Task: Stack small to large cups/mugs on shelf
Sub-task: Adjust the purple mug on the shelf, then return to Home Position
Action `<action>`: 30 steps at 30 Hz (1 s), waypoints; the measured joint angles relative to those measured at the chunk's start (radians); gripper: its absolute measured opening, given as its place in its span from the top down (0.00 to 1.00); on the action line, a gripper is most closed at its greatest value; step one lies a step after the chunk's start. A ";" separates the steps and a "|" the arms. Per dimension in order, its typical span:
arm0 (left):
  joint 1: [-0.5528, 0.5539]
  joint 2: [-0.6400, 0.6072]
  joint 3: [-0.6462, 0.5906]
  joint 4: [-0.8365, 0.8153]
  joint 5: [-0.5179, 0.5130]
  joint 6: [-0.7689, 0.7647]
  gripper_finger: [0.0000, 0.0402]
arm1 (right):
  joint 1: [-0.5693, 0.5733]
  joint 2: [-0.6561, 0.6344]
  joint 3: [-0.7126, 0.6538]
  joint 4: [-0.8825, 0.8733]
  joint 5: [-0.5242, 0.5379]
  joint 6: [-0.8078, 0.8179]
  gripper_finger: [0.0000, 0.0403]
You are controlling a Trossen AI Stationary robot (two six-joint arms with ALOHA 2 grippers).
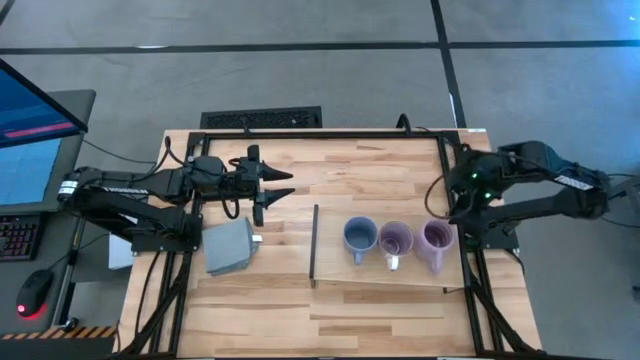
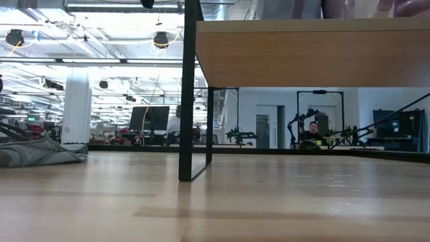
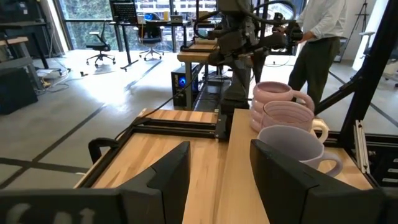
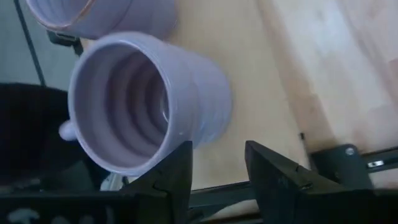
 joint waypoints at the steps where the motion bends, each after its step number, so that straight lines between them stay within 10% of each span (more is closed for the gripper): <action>1: 0.000 0.000 0.000 0.000 0.000 0.000 0.61 | 0.026 0.006 0.000 0.003 0.003 0.021 0.58; 30: 0.000 0.000 0.001 -0.038 0.024 -0.060 0.61 | 0.293 0.060 0.000 0.020 0.039 0.329 0.58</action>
